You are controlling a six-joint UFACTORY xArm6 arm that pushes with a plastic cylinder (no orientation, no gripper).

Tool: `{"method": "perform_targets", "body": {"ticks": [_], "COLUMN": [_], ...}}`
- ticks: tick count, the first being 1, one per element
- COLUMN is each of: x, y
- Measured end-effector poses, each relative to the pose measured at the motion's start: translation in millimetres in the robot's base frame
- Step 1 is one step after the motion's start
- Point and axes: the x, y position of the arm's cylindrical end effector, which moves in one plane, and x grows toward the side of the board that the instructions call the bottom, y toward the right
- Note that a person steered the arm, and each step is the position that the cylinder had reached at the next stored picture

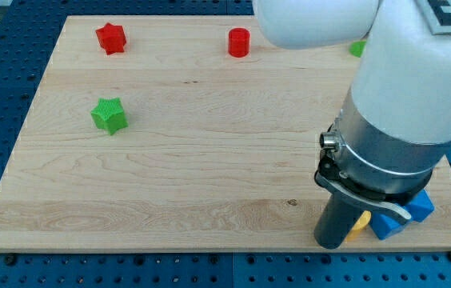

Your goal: Push the yellow heart into the blue cube

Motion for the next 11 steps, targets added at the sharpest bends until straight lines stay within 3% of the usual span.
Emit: {"method": "perform_targets", "body": {"ticks": [4,5,6,7,8,10,11], "x": [-3,-43,-122,-151,-152,-169,-211], "y": [-1,-44,-39,15,64,24,26]}}
